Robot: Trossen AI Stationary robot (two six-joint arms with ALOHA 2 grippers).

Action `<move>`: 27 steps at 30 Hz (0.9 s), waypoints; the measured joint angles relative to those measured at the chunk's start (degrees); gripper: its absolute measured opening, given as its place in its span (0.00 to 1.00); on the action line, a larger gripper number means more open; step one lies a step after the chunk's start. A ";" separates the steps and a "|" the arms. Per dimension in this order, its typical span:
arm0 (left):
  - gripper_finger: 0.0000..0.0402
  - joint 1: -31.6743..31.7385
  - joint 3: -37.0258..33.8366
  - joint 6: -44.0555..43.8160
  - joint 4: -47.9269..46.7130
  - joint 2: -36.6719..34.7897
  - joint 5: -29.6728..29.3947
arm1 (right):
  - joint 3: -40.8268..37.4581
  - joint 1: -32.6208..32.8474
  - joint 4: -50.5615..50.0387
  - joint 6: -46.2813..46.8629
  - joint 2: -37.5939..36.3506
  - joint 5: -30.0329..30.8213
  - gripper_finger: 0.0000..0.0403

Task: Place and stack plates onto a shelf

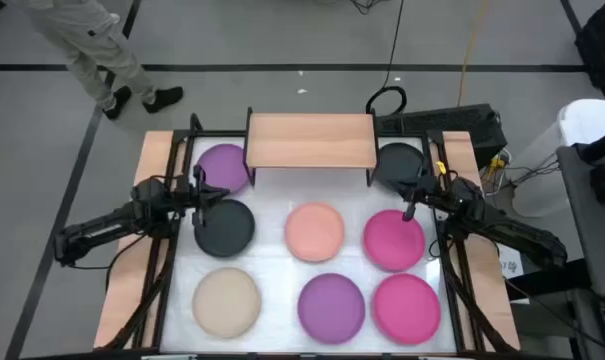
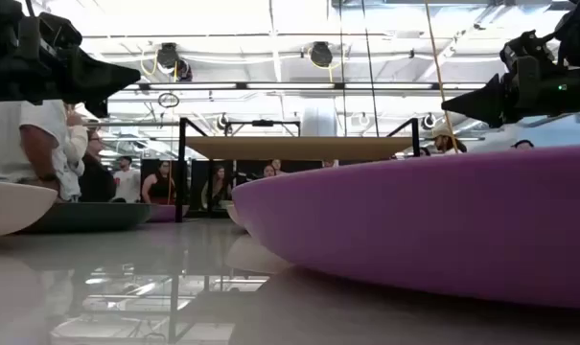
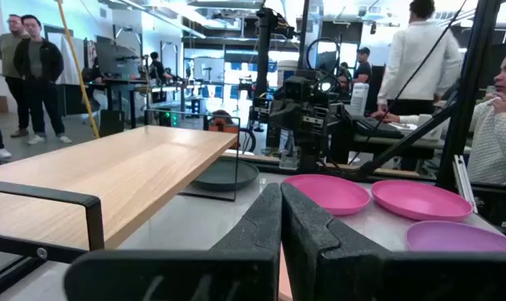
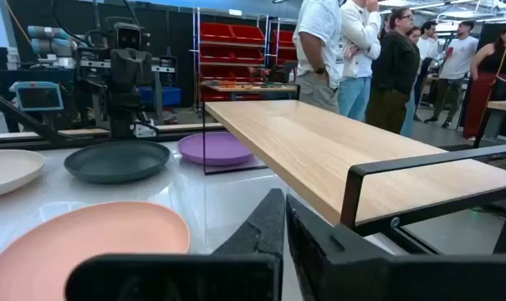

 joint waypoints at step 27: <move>0.01 0.00 0.00 0.00 0.00 0.00 0.01 | 0.00 0.02 1.46 1.67 0.06 1.27 0.00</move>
